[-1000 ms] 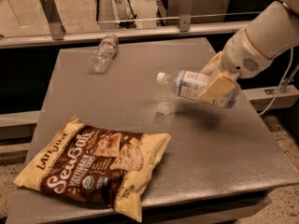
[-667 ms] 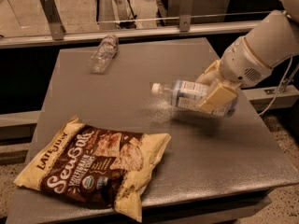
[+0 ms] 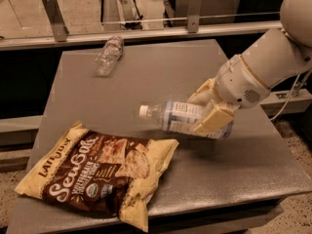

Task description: Move blue plastic bottle near brown chip bag

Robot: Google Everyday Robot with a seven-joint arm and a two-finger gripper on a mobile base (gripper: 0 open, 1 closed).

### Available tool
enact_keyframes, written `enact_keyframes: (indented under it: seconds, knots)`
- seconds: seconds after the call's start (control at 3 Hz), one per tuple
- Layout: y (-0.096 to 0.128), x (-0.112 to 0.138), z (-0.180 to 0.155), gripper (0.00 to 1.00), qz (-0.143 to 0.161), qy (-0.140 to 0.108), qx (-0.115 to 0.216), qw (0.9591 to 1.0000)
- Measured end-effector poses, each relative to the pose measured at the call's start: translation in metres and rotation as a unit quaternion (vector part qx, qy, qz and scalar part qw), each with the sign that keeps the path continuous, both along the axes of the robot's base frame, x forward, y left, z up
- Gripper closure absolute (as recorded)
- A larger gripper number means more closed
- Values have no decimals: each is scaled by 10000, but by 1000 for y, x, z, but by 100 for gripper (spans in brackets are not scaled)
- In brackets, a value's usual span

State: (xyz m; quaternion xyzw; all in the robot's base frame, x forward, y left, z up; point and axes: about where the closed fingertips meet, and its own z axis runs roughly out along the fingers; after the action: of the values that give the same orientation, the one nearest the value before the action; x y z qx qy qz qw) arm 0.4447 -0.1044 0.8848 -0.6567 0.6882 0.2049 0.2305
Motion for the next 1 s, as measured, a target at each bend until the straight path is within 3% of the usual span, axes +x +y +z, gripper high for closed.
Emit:
enact_keyframes:
  seconds: [0.33,1.0]
  knots:
    - [9,-19,-6,82,169,39,1,9998]
    - [21,-40,-18,36,319,32,-79,9995]
